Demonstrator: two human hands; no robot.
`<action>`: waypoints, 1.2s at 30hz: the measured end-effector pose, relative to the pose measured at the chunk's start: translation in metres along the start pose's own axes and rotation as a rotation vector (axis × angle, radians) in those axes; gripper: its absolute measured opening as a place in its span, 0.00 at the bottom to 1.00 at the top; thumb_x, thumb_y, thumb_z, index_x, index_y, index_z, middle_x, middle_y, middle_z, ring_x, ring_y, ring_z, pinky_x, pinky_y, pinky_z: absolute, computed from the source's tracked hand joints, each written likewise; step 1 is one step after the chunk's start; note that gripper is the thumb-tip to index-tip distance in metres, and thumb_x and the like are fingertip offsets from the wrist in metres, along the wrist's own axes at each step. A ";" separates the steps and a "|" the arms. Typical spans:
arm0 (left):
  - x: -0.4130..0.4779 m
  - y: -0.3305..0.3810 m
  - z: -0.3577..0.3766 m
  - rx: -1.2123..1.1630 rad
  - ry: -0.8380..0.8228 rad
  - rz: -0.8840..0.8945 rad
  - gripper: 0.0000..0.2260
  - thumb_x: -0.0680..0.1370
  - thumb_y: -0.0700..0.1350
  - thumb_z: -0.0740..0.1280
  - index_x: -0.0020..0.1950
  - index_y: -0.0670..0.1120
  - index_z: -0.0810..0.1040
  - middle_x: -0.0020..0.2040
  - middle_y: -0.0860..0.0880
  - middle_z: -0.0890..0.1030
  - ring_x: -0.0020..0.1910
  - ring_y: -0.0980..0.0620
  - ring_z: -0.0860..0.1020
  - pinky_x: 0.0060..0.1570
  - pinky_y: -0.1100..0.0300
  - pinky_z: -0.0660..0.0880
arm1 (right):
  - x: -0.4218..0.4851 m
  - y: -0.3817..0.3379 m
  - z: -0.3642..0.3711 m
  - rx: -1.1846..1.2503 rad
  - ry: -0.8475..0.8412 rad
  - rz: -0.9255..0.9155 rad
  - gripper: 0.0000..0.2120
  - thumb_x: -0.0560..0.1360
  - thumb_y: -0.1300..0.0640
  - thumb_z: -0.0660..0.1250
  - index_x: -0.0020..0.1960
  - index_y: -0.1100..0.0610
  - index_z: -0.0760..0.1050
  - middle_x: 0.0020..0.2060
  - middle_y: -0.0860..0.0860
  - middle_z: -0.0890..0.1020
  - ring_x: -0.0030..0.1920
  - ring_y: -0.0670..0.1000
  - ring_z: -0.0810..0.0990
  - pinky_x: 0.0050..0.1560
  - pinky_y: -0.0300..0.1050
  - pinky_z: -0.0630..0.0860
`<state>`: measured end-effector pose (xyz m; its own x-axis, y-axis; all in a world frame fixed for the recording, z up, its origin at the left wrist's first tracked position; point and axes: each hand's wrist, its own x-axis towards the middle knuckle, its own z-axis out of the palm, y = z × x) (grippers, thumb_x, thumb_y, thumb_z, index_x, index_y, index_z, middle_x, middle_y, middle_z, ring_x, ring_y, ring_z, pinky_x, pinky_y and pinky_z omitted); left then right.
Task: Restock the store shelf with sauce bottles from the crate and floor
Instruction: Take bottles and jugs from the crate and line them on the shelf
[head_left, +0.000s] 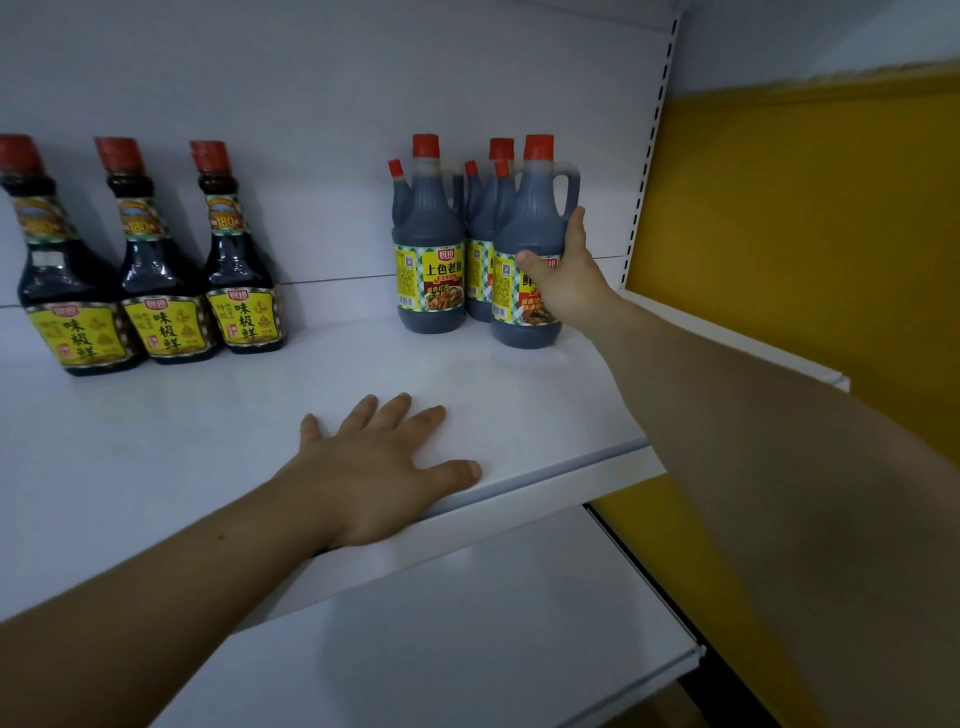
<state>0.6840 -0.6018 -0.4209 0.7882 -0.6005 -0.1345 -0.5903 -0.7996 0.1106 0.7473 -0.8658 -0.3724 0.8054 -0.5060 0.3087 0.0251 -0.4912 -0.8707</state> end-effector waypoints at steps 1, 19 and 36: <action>0.000 -0.001 0.000 0.000 0.003 0.000 0.34 0.73 0.72 0.47 0.76 0.63 0.44 0.79 0.56 0.42 0.78 0.52 0.41 0.73 0.38 0.41 | 0.000 0.000 0.002 0.016 0.006 0.008 0.42 0.80 0.53 0.64 0.78 0.50 0.35 0.73 0.52 0.66 0.71 0.56 0.69 0.67 0.54 0.69; -0.030 0.013 -0.026 -0.148 0.134 0.109 0.35 0.74 0.68 0.58 0.77 0.55 0.57 0.78 0.51 0.57 0.76 0.49 0.56 0.72 0.39 0.53 | -0.180 -0.078 -0.080 -0.817 -0.157 0.256 0.37 0.80 0.41 0.57 0.78 0.62 0.49 0.78 0.57 0.56 0.76 0.58 0.59 0.71 0.46 0.60; -0.184 0.152 -0.043 -0.156 0.069 0.660 0.36 0.75 0.62 0.64 0.78 0.52 0.54 0.78 0.47 0.55 0.76 0.45 0.57 0.73 0.48 0.58 | -0.405 -0.140 -0.184 -0.989 0.059 0.484 0.36 0.80 0.39 0.57 0.80 0.56 0.48 0.78 0.55 0.56 0.74 0.59 0.61 0.69 0.53 0.66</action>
<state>0.4564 -0.6122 -0.3373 0.2838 -0.9561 0.0727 -0.9236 -0.2521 0.2889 0.3087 -0.7221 -0.3050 0.5717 -0.8184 0.0583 -0.7920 -0.5690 -0.2213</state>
